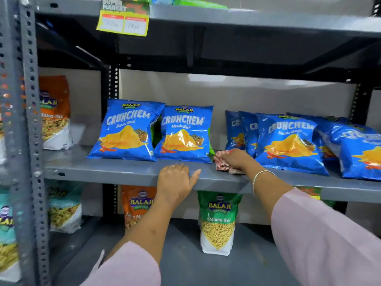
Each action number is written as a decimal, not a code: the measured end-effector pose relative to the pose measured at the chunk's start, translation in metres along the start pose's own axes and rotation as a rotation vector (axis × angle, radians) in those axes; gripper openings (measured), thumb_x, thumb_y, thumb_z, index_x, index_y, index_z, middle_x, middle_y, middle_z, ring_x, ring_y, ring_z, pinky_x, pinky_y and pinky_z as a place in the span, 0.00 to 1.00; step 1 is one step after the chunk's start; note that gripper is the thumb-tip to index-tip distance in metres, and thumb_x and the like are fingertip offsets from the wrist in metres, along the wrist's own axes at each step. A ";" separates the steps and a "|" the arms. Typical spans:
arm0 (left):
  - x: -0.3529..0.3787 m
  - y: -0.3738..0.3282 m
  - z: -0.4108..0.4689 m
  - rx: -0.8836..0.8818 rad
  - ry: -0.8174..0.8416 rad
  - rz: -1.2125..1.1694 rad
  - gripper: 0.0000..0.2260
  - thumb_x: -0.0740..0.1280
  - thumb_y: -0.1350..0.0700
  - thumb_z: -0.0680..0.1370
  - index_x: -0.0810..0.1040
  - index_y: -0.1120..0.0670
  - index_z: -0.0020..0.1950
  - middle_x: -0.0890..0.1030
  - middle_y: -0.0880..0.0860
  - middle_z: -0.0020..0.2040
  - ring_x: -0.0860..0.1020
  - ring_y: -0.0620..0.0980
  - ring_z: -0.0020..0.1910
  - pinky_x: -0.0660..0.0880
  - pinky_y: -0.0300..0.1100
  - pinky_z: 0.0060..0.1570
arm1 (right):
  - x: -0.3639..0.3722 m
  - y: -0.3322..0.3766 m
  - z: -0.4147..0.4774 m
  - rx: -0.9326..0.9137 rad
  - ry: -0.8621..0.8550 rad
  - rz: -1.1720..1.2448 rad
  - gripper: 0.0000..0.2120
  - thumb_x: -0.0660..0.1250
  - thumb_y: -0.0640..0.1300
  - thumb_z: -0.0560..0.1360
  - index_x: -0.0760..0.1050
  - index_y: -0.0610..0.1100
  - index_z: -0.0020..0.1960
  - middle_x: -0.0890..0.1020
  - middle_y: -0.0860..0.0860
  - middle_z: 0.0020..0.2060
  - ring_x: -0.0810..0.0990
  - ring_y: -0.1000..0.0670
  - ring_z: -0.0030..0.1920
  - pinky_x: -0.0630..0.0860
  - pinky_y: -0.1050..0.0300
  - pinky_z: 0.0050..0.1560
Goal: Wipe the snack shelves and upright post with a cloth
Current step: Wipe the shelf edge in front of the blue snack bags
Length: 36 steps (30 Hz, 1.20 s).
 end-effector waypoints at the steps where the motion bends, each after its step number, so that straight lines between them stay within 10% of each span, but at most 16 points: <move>1: 0.000 0.000 0.000 -0.005 0.010 0.001 0.25 0.52 0.42 0.75 0.74 0.55 0.25 0.73 0.51 0.22 0.73 0.51 0.21 0.64 0.35 0.23 | 0.003 0.001 -0.002 0.009 0.039 0.009 0.38 0.57 0.66 0.73 0.65 0.38 0.71 0.68 0.40 0.72 0.70 0.39 0.69 0.67 0.47 0.69; 12: 0.000 0.000 -0.002 -0.013 0.072 0.001 0.28 0.48 0.41 0.76 0.74 0.57 0.27 0.73 0.53 0.23 0.73 0.53 0.22 0.58 0.38 0.26 | -0.006 0.011 -0.025 -0.007 -0.040 -0.102 0.17 0.55 0.38 0.78 0.69 0.33 0.65 0.74 0.37 0.66 0.73 0.38 0.65 0.71 0.47 0.63; 16: -0.001 -0.002 -0.003 -0.069 0.239 0.063 0.33 0.42 0.38 0.79 0.76 0.60 0.60 0.79 0.59 0.57 0.76 0.56 0.58 0.68 0.49 0.53 | -0.016 0.009 -0.039 0.005 -0.083 0.083 0.17 0.55 0.35 0.78 0.69 0.31 0.64 0.73 0.35 0.65 0.72 0.36 0.65 0.71 0.47 0.63; 18: -0.002 -0.003 -0.004 -0.074 0.326 0.081 0.31 0.43 0.39 0.80 0.58 0.59 0.75 0.61 0.56 0.75 0.57 0.53 0.74 0.51 0.50 0.72 | -0.023 0.011 -0.047 -0.009 -0.110 0.231 0.16 0.55 0.34 0.78 0.69 0.29 0.64 0.74 0.35 0.64 0.73 0.36 0.64 0.72 0.49 0.62; 21: -0.010 -0.001 -0.013 -0.072 0.308 0.111 0.35 0.36 0.36 0.77 0.44 0.59 0.76 0.45 0.55 0.77 0.44 0.51 0.76 0.41 0.50 0.73 | -0.037 0.026 -0.066 -0.079 -0.177 0.373 0.16 0.57 0.35 0.79 0.71 0.26 0.62 0.75 0.32 0.63 0.74 0.36 0.64 0.71 0.47 0.61; 27: -0.054 0.036 -0.053 -0.209 0.216 0.214 0.35 0.40 0.38 0.77 0.49 0.61 0.76 0.51 0.59 0.77 0.48 0.54 0.75 0.47 0.53 0.73 | -0.038 0.082 -0.110 -0.262 -0.145 0.598 0.17 0.57 0.39 0.79 0.72 0.28 0.62 0.75 0.31 0.63 0.74 0.35 0.64 0.70 0.48 0.57; 32: -0.079 0.100 -0.120 -0.300 0.267 0.278 0.36 0.41 0.37 0.78 0.55 0.64 0.74 0.55 0.61 0.75 0.55 0.57 0.74 0.56 0.56 0.70 | -0.007 0.135 -0.151 -0.353 0.131 1.017 0.13 0.57 0.37 0.80 0.75 0.36 0.40 0.80 0.47 0.26 0.78 0.51 0.31 0.66 0.69 0.17; 34: -0.085 0.129 -0.148 -0.355 0.285 0.294 0.37 0.39 0.36 0.78 0.56 0.64 0.74 0.56 0.61 0.75 0.56 0.57 0.74 0.56 0.57 0.70 | 0.011 0.158 -0.163 -0.305 0.298 1.158 0.15 0.59 0.34 0.79 0.69 0.41 0.33 0.72 0.53 0.11 0.72 0.57 0.17 0.64 0.71 0.15; 36: -0.091 0.157 -0.174 -0.418 0.287 0.326 0.37 0.38 0.37 0.78 0.57 0.64 0.74 0.57 0.61 0.75 0.56 0.58 0.74 0.56 0.57 0.69 | 0.031 0.180 -0.168 -0.305 0.428 1.111 0.15 0.60 0.34 0.78 0.70 0.40 0.33 0.73 0.53 0.11 0.75 0.53 0.24 0.71 0.63 0.26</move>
Point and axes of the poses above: each hand's wrist, its own z-axis towards the middle knuckle, its own x-axis out of the palm, y = z × x, the point moved 5 cm from there along z, towards the middle knuckle
